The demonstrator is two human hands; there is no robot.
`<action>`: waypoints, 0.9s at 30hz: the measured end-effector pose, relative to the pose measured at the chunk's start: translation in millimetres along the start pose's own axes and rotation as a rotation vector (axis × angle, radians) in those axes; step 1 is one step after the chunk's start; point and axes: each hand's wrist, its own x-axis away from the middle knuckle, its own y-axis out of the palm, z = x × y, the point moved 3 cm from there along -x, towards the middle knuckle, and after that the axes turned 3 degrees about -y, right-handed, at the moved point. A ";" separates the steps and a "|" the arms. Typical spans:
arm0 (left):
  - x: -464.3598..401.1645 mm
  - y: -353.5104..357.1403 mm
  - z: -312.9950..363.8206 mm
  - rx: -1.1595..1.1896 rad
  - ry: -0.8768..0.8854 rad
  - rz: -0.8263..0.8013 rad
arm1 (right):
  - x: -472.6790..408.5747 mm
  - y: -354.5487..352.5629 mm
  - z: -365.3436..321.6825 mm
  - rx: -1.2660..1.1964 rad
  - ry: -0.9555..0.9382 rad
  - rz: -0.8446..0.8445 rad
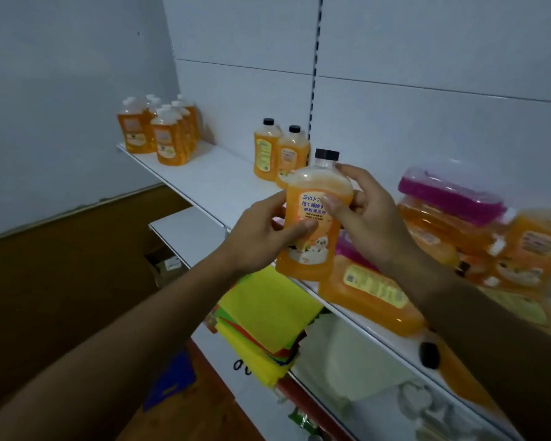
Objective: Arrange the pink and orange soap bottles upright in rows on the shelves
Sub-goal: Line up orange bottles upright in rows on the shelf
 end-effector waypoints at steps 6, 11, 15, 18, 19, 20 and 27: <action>-41.8 -66.9 -49.5 -0.026 0.056 0.032 | -65.3 61.8 14.9 0.077 0.008 -0.022; -94.9 -85.0 -87.6 -0.048 0.083 0.039 | -118.1 70.4 32.7 0.268 -0.030 -0.016; -147.0 -78.7 -118.3 -0.031 0.062 0.035 | -160.3 62.2 59.7 0.372 -0.001 0.014; -182.7 -63.0 -140.0 0.019 0.040 0.020 | -189.7 50.2 85.1 0.376 0.038 0.020; -193.1 -56.8 -146.3 0.038 0.028 0.014 | -197.1 44.9 94.1 0.382 0.047 0.017; -202.4 -50.9 -152.2 0.047 0.019 0.011 | -203.0 40.0 102.5 0.397 0.058 0.010; -251.2 -15.4 -176.6 -0.046 0.106 -0.034 | -223.2 11.5 142.2 0.498 0.178 0.022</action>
